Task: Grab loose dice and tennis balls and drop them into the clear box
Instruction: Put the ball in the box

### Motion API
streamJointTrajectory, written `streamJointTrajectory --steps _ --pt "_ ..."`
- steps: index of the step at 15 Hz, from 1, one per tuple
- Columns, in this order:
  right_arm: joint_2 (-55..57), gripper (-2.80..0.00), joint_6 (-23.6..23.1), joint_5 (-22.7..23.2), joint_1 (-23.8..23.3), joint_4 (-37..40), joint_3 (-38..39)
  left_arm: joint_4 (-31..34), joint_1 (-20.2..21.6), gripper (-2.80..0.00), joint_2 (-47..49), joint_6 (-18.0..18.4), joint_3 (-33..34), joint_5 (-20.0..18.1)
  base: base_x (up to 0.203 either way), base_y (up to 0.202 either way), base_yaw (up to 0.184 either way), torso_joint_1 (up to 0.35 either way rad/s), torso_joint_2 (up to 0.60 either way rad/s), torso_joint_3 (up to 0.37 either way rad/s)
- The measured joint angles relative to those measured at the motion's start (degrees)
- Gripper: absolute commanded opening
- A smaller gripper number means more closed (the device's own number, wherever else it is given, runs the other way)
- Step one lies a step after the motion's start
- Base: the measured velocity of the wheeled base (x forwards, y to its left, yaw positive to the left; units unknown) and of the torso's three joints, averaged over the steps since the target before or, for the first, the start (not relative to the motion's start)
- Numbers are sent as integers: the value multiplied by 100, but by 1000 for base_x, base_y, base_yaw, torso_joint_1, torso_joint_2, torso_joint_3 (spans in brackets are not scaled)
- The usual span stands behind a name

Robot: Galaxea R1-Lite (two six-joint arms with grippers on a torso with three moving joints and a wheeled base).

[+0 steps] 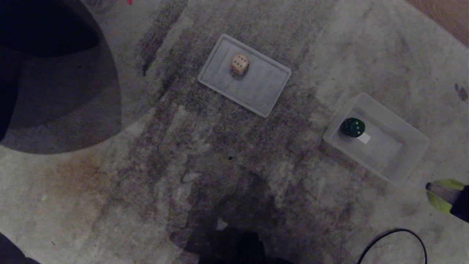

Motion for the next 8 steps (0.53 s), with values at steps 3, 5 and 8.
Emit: streamJointTrajectory --steps 3,5,8 --pt "1662 -280 355 -99 -265 -1321 -295 0 0 -280 0 2 0 2 0 0 0 0 0 0" --pt "2568 -280 530 -192 -582 -2047 -549 0 0 -280 0 0 0 -1 0 0 0 0 0 0" --pt "3404 0 882 -291 -981 -2727 -829 0 0 -280 0 0 0 0 0 0 0 0 0 0"
